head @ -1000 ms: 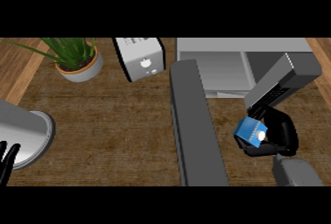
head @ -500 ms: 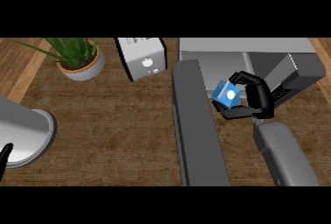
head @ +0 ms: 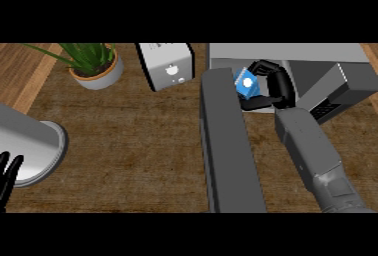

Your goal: Pick up the milk, place it into the microwave and close the microwave

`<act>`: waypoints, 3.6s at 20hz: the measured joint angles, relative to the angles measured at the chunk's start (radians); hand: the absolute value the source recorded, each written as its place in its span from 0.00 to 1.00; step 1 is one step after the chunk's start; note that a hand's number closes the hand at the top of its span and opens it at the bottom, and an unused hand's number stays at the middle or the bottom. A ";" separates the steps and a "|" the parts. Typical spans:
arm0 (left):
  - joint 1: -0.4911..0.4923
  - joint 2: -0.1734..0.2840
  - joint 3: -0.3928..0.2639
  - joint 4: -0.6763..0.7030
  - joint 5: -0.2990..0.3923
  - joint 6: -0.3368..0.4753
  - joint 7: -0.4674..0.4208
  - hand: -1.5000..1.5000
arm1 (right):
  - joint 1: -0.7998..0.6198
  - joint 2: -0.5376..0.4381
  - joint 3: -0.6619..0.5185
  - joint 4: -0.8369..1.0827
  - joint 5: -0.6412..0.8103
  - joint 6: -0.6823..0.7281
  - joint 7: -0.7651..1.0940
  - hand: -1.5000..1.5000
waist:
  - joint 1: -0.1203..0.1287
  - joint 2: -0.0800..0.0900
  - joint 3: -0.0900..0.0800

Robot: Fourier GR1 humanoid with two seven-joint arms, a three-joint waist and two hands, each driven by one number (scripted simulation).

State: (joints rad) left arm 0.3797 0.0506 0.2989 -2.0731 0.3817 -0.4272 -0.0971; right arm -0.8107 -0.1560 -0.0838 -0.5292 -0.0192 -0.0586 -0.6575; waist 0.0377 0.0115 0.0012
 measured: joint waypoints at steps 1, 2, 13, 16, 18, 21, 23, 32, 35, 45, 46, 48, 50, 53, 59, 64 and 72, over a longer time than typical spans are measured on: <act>-0.006 0.000 0.000 0.013 -0.004 -0.005 -0.007 0.00 | -0.028 -0.007 -0.008 0.040 0.004 0.003 -0.011 1.00 | 0.002 0.001 0.000; -0.005 -0.009 -0.011 0.005 -0.010 -0.003 -0.008 0.00 | -0.050 -0.009 -0.015 0.076 0.008 -0.004 -0.027 1.00 | 0.007 0.003 0.000; -0.043 0.000 -0.033 0.019 -0.012 -0.029 -0.005 0.00 | -0.230 -0.047 -0.040 0.303 0.074 -0.139 -0.088 1.00 | 0.057 0.026 0.002; -0.064 0.005 -0.037 0.019 -0.014 -0.025 0.000 0.00 | -0.265 -0.056 -0.041 0.335 0.086 -0.175 -0.080 1.00 | 0.071 0.034 0.002; -0.073 0.006 -0.041 0.019 -0.019 -0.024 0.002 0.00 | -0.285 -0.061 -0.052 0.351 0.083 -0.202 -0.071 1.00 | 0.081 0.040 0.003; -0.092 0.013 -0.042 0.020 -0.026 -0.019 0.007 0.00 | -0.311 -0.069 -0.081 0.369 0.065 -0.260 -0.048 1.00 | 0.094 0.047 0.003; -0.098 0.014 -0.046 0.016 -0.035 -0.016 0.011 0.00 | -0.316 -0.078 -0.097 0.379 0.057 -0.314 -0.042 1.00 | 0.100 0.051 0.004; -0.139 0.021 -0.070 0.016 -0.099 -0.003 0.016 0.00 | -0.345 -0.096 -0.047 0.432 0.136 -0.576 -0.029 0.00 | 0.131 0.069 0.002; -0.155 0.019 -0.082 0.023 -0.120 0.003 0.017 0.00 | -0.355 -0.091 -0.035 0.443 0.152 -0.622 -0.021 0.00 | 0.138 0.075 0.003; -0.185 0.010 -0.124 0.041 -0.161 0.002 0.016 0.00 | -0.365 -0.073 -0.049 0.479 0.144 -0.522 0.024 0.00 | 0.142 0.081 0.006; -0.188 0.009 -0.128 0.042 -0.166 0.004 0.015 0.00 | -0.363 -0.071 -0.052 0.479 0.141 -0.511 0.022 0.00 | 0.141 0.081 0.006; -0.192 0.002 -0.139 0.039 -0.178 0.009 0.017 0.00 | -0.358 -0.068 -0.060 0.481 0.135 -0.490 0.021 0.00 | 0.138 0.081 0.007; -0.195 -0.003 -0.149 0.040 -0.189 0.012 0.016 0.00 | -0.356 -0.066 -0.067 0.482 0.130 -0.477 0.022 0.00 | 0.137 0.081 0.007; -0.191 -0.013 -0.167 0.040 -0.208 0.014 0.010 0.00 | -0.345 -0.067 -0.076 0.484 0.122 -0.453 0.019 0.00 | 0.135 0.077 0.006; -0.188 -0.026 -0.193 0.039 -0.236 0.021 0.011 0.00 | -0.330 -0.075 -0.094 0.475 0.107 -0.414 0.005 0.00 | 0.126 0.067 0.006; -0.187 -0.039 -0.218 0.043 -0.260 0.030 0.010 0.00 | -0.305 -0.089 -0.100 0.473 0.102 -0.374 -0.014 0.00 | 0.113 0.061 0.005; -0.180 -0.048 -0.263 0.040 -0.280 0.052 0.005 0.00 | -0.265 -0.091 -0.116 0.462 0.088 -0.291 -0.060 0.00 | 0.095 0.050 0.005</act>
State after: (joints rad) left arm 0.1996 0.0028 0.0355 -2.0334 0.1017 -0.3752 -0.0919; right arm -1.0761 -0.2466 -0.1993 -0.0671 0.0688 -0.3498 -0.7179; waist 0.1329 0.0616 0.0062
